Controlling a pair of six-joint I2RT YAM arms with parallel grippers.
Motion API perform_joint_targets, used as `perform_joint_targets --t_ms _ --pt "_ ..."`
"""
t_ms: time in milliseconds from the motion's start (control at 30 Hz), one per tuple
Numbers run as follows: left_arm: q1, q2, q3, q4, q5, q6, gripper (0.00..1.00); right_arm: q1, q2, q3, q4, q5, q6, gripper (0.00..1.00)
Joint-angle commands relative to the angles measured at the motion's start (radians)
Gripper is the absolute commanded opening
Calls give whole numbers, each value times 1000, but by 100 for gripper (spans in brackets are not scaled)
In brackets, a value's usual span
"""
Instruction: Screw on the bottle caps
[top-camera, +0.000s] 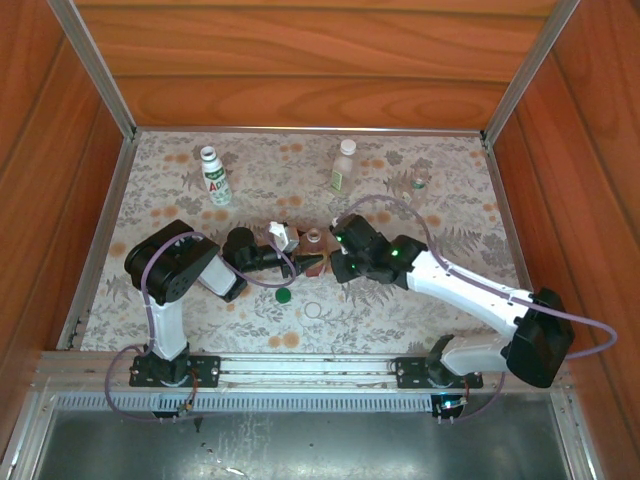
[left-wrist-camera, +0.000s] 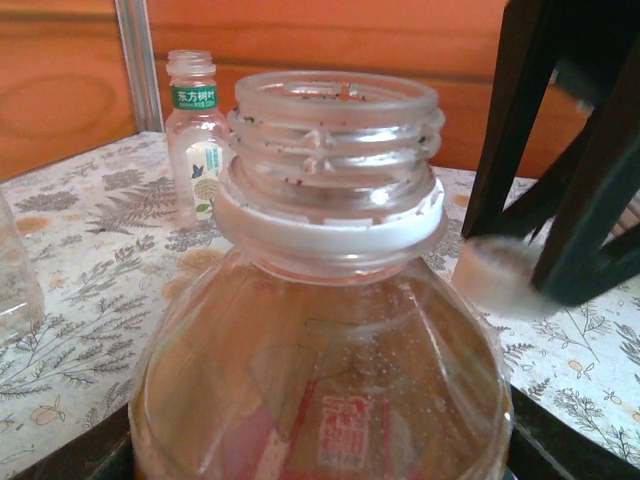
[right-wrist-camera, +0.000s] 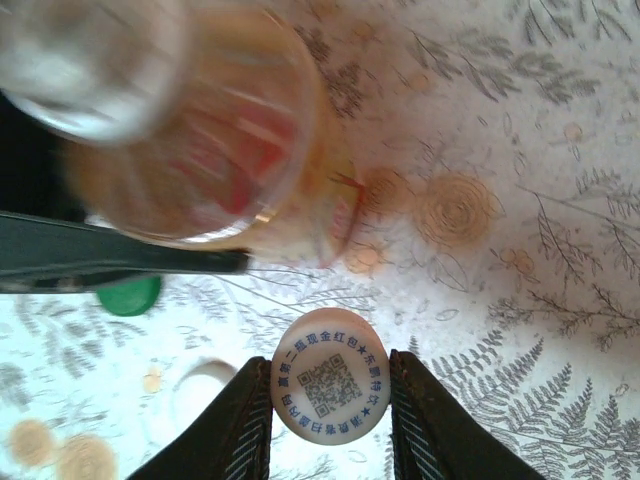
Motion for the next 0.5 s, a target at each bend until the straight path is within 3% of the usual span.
perform_joint_targets --t_ms 0,467 --pt "7 18 -14 -37 0 19 60 -5 -3 105 -131 -61 -54 32" --pt "6 32 -11 -37 20 24 60 -24 232 453 -226 -67 -238 32"
